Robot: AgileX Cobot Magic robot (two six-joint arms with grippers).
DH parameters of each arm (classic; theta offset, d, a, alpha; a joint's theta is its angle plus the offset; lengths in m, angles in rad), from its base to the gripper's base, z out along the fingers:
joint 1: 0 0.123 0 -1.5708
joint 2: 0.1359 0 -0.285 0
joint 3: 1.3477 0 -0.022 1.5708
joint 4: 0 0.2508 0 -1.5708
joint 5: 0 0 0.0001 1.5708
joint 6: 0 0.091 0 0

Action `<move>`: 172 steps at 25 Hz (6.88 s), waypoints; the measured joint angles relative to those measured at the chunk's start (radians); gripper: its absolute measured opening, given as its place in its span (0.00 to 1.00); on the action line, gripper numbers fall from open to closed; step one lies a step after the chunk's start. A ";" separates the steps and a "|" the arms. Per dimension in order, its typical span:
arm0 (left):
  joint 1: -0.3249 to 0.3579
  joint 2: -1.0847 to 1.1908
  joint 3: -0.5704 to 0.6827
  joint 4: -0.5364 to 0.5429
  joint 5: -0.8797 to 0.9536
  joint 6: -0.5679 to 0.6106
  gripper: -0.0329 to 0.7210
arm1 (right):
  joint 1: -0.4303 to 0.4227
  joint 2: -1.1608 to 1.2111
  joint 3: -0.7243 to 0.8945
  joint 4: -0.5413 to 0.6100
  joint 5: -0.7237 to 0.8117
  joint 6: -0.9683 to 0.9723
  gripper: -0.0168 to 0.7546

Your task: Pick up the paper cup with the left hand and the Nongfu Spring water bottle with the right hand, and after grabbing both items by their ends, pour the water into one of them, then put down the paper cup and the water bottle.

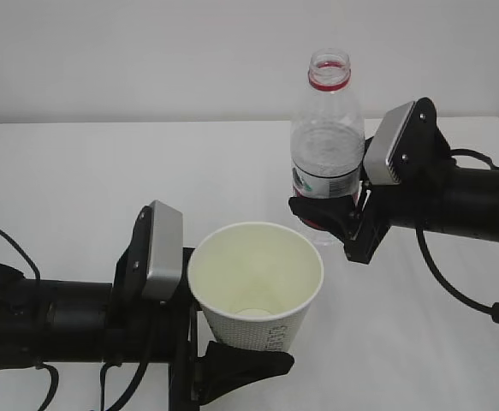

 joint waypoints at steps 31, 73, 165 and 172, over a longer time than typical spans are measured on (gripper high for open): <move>0.000 0.000 0.000 0.006 0.000 -0.001 0.73 | 0.002 -0.055 -0.033 -0.102 0.018 -0.306 0.70; -0.009 -0.004 -0.001 -0.045 0.000 -0.001 0.72 | 0.006 -0.057 -0.033 0.039 -0.038 -0.710 0.70; -0.009 -0.021 -0.030 0.030 0.000 -0.002 0.71 | 0.011 -0.057 -0.033 0.212 -0.198 -1.271 0.70; -0.009 -0.021 -0.030 0.030 0.000 -0.002 0.71 | 0.011 -0.057 -0.033 0.212 -0.212 -1.275 0.70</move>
